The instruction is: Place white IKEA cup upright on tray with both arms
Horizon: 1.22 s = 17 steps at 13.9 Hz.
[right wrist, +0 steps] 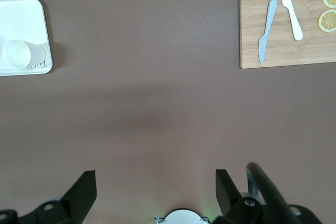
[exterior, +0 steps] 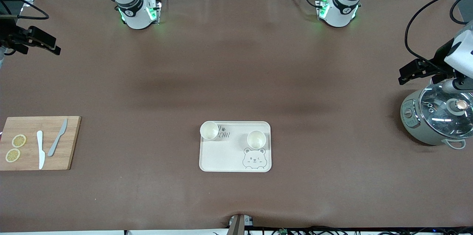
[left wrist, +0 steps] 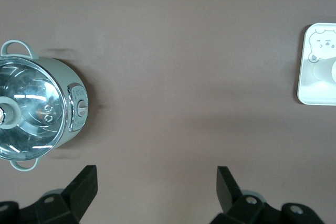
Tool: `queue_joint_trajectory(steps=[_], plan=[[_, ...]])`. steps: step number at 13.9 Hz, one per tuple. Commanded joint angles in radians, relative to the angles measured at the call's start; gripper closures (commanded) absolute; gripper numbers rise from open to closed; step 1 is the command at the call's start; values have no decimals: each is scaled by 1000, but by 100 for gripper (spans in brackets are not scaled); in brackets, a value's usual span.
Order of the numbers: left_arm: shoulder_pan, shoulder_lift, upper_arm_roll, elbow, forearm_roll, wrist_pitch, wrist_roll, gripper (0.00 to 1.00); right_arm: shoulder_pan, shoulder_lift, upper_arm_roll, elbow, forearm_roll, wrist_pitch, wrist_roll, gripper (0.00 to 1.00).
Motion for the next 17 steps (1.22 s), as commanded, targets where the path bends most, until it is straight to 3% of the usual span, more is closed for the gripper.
queue_joint_trajectory(steps=[1,7,17], plan=[[8,-56,-15,-43,-2,-7,-10,0,-4,16,4,31,0,-19,-6,0],[7,-142,-30,-110,-6,-2,-13,0,-10,19,3,31,0,-21,-6,0],[7,-96,-29,-47,-11,-17,2,0,-20,20,7,37,5,-10,-8,0]])
